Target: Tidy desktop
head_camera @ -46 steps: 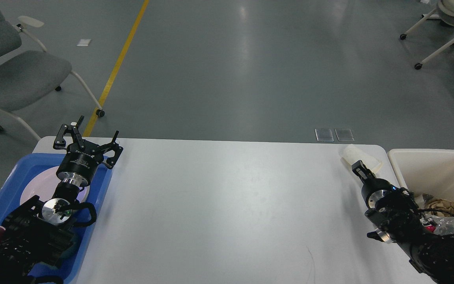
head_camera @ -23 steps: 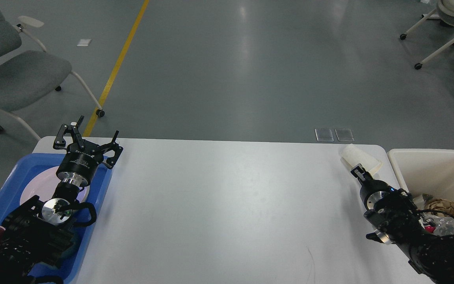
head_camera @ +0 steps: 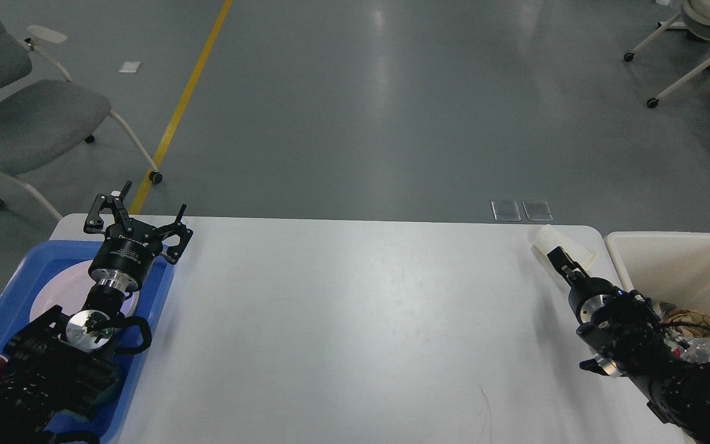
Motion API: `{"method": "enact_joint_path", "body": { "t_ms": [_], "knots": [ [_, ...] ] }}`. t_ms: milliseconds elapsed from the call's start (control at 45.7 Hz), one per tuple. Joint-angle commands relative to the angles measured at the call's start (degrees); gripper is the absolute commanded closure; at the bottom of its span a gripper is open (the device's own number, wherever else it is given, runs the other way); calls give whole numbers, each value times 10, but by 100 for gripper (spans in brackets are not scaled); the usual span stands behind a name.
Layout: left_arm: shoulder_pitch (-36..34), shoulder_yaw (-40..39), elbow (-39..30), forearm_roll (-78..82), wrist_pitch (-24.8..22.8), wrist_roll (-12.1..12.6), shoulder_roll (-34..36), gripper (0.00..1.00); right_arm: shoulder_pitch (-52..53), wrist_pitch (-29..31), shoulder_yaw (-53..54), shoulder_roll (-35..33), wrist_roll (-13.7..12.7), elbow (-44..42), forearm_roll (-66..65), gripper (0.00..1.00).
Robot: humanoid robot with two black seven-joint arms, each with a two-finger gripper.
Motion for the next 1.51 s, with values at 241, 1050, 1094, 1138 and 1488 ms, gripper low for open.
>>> {"method": "enact_joint_path", "body": {
  "t_ms": [241, 1050, 1094, 1138, 1488],
  "knots": [
    [0, 0, 0, 0, 0, 0, 0, 4, 0, -25, -52, 28, -2, -75, 89, 0],
    [0, 1, 0, 0, 0, 0, 0, 4, -6, -28, -110, 54, -1, -71, 139, 31],
    [0, 0, 0, 0, 0, 0, 1, 4, -6, -28, -110, 54, -1, -71, 139, 32],
    [0, 0, 0, 0, 0, 0, 0, 4, -6, -27, -110, 54, -1, -71, 139, 33],
    [0, 1, 0, 0, 0, 0, 1, 4, -13, -21, -157, 54, 3, -67, 93, 100]
  ]
}}
